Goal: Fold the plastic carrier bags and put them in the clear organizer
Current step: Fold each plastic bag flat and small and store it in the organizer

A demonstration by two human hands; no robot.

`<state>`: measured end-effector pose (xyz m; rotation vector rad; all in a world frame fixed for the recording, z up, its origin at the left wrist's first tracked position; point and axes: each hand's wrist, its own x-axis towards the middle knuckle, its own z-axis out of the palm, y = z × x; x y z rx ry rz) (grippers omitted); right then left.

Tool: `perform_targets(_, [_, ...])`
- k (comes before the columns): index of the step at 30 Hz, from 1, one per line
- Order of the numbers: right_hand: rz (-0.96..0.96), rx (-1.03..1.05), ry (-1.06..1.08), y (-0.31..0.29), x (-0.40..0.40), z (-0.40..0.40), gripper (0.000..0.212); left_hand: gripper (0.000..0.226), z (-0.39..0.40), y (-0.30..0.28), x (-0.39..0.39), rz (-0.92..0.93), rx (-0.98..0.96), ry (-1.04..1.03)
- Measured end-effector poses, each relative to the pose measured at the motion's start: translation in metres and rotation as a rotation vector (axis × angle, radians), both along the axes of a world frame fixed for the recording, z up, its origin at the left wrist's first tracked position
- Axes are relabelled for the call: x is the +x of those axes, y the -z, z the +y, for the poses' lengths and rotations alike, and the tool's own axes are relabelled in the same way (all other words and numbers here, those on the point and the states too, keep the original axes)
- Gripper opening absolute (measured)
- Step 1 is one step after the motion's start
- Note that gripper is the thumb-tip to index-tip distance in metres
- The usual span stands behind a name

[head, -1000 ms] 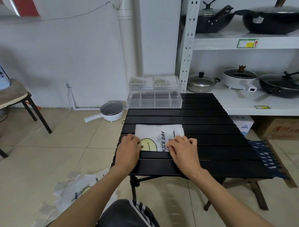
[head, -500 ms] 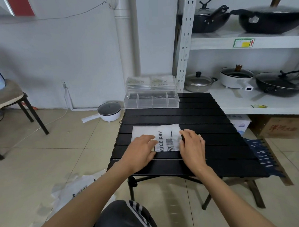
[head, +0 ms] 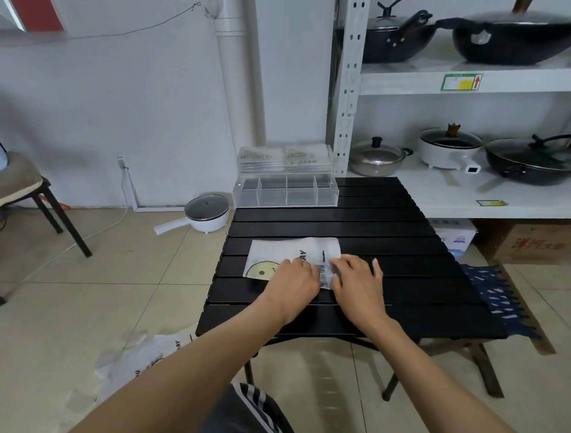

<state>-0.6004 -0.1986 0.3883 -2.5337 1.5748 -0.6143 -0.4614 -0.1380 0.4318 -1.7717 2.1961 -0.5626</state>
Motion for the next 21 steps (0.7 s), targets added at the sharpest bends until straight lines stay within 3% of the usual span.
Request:
perform_targets(4, [-0.101,0.040,-0.032,-0.001,-0.002,-0.001,0.046,0.024,-0.001,0.005,-0.005,0.097,-0.023,-0.085])
perform_targets(7, [-0.178,-0.004,-0.189,-0.004,-0.007,0.001,0.061,0.020,0.003,0.004,0.008,0.268,-0.046,-0.091])
perform_targets(14, [-0.172,-0.037,-0.210,-0.003,-0.030,-0.008,0.033,0.039,0.037,0.016,0.063,0.641,-0.037,0.131])
perform_targets(18, [-0.196,-0.044,-0.345,-0.004,-0.027,-0.002,0.019,0.038,0.047,0.026,0.073,0.543,-0.187,0.069])
perform_targets(21, [-0.220,0.016,-0.425,-0.005,-0.020,0.008,0.026,0.036,0.051,0.028,0.070,0.590,-0.234,-0.058])
